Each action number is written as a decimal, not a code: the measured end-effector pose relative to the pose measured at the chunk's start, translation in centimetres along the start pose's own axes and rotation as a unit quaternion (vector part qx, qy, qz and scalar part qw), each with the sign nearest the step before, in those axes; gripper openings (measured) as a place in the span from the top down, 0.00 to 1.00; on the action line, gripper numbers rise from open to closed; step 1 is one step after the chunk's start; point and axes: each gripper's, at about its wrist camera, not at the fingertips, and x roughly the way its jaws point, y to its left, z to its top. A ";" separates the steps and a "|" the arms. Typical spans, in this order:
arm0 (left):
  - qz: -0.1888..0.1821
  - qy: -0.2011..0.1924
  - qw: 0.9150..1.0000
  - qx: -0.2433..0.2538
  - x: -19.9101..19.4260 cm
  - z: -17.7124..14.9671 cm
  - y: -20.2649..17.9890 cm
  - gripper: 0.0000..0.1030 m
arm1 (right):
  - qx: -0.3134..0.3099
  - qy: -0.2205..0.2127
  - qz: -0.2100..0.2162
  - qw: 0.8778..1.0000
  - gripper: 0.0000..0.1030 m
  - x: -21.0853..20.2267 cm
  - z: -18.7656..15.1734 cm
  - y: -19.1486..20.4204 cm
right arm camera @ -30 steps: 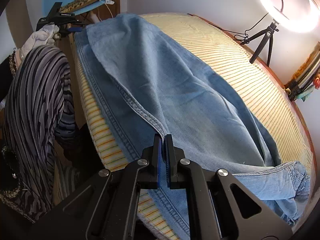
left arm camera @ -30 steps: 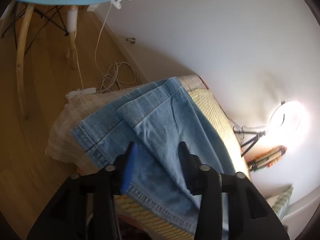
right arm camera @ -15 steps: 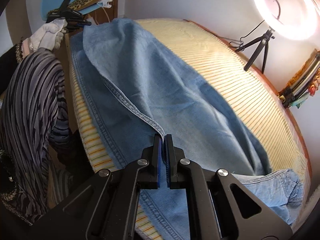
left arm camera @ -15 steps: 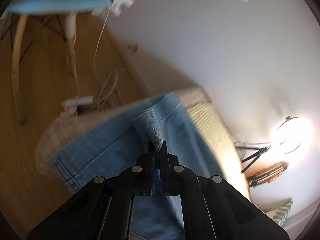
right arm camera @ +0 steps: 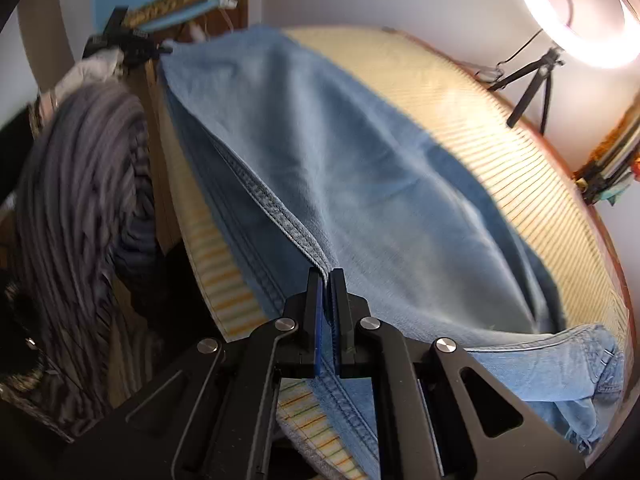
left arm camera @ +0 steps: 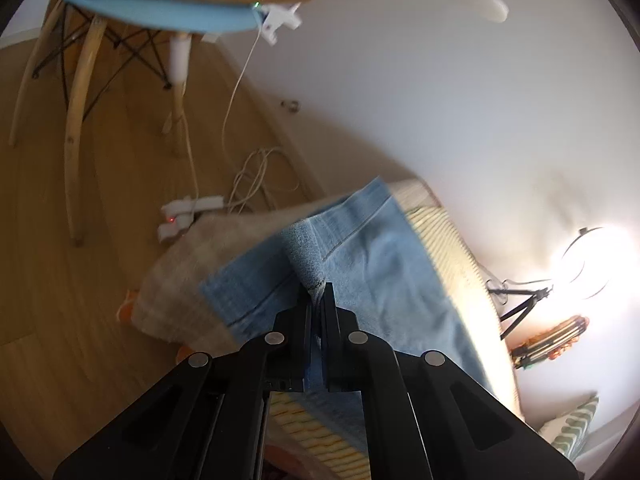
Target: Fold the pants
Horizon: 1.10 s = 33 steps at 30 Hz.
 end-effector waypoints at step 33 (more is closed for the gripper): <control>-0.108 0.167 0.937 0.286 0.9 -0.3 -26.3 0.51 | 0.294 -0.072 -0.038 0.952 0.42 -4.6 -6.9 -5.2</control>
